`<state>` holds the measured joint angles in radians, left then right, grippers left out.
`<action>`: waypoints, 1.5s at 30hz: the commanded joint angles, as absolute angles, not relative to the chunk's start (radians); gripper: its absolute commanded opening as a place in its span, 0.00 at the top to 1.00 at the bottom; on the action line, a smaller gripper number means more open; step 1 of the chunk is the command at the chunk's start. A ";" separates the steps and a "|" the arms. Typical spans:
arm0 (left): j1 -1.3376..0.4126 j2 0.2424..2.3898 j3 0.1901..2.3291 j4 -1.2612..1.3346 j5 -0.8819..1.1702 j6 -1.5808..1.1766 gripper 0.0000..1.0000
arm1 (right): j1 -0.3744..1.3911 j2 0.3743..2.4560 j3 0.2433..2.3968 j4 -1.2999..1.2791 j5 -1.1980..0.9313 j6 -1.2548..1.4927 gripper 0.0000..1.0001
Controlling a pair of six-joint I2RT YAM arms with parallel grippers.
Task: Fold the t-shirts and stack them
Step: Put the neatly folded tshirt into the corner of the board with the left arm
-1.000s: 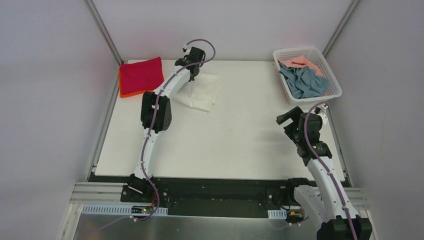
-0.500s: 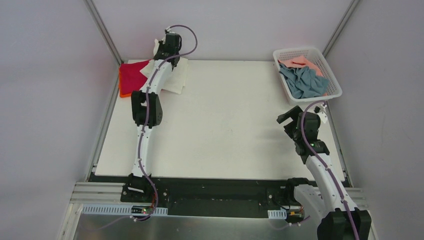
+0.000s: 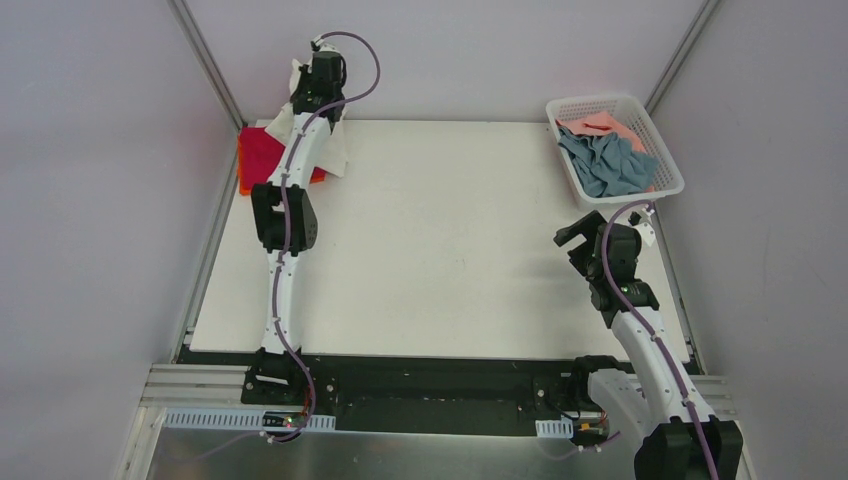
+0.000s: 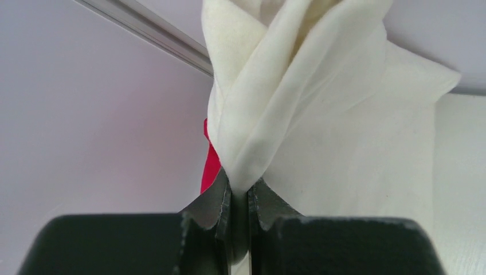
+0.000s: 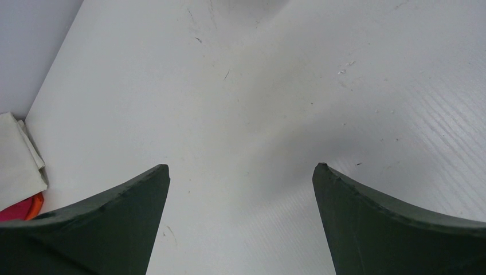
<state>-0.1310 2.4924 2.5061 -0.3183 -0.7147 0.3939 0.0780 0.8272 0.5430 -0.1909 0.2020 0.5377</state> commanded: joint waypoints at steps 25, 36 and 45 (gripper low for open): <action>-0.047 2.339 2.423 -0.255 -0.725 0.340 1.00 | 0.075 0.814 0.543 -0.169 0.239 0.526 0.01; 0.036 2.391 2.394 -0.262 -0.716 0.288 1.00 | 0.076 0.826 0.546 -0.170 0.256 0.526 0.01; 0.047 2.453 2.412 -0.262 -0.718 0.255 0.94 | 0.076 0.842 0.551 -0.170 0.257 0.526 0.01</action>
<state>0.0452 2.4332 2.3814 -0.3103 -0.6903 0.2798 0.0780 0.8379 0.5430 -0.1909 0.2317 0.5377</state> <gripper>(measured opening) 0.060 0.994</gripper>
